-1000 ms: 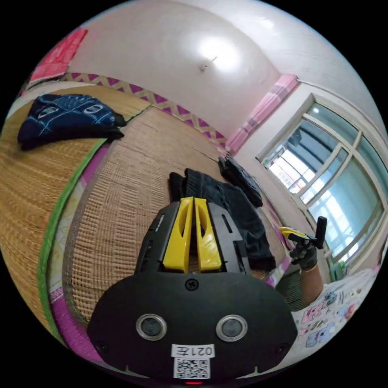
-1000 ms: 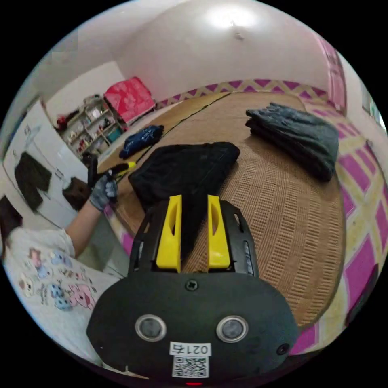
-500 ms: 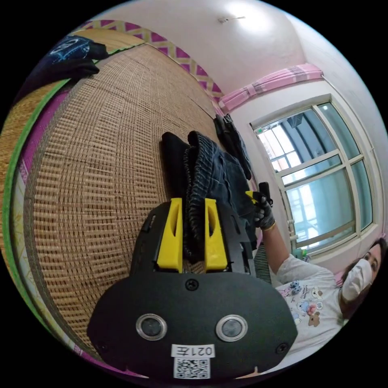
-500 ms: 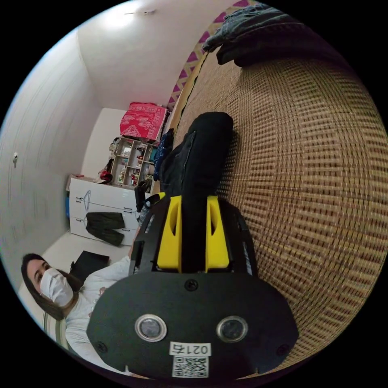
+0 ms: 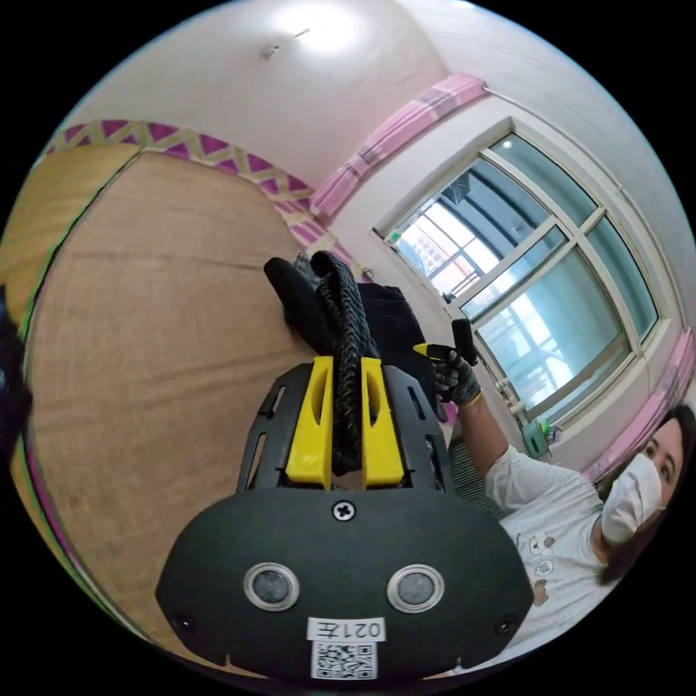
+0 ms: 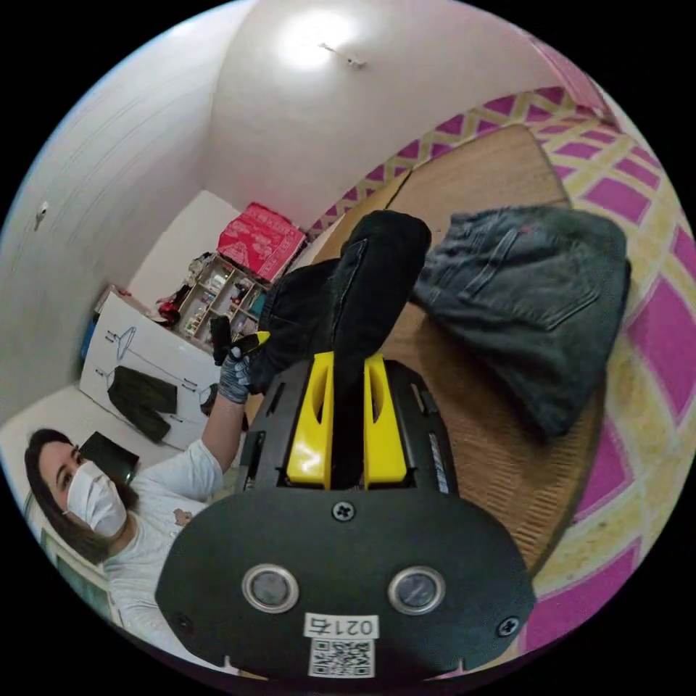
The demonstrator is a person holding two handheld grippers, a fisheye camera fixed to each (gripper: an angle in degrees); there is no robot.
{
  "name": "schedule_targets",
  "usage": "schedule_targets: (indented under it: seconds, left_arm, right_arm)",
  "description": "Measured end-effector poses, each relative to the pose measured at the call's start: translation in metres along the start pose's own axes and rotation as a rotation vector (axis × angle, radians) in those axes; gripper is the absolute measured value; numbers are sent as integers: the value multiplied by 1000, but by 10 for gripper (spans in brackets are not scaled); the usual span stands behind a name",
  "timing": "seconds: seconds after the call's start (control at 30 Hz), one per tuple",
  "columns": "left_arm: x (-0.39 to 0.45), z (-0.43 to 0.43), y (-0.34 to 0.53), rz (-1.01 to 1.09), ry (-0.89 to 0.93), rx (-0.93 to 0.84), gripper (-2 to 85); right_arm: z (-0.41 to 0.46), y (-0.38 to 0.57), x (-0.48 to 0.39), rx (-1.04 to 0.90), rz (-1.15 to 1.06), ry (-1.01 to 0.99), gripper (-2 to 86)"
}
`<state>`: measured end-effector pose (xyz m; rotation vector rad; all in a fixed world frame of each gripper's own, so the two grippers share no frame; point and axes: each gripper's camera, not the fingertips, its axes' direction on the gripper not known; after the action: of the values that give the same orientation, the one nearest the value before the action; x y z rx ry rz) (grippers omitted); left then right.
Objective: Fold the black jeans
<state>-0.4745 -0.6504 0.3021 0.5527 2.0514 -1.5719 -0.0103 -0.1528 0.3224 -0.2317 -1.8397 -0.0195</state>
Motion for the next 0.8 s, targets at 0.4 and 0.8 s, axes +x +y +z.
schedule_targets:
  seconds: [0.4, 0.8]
  left_arm:
    - [-17, 151, -69, -87, -165, -26, 63]
    - [71, 32, 184, 217, -547, 13, 82]
  right_arm:
    - [-9, -70, 105, 62, 261, 555, 135]
    - [251, 16, -86, -158, -473, 270, 136]
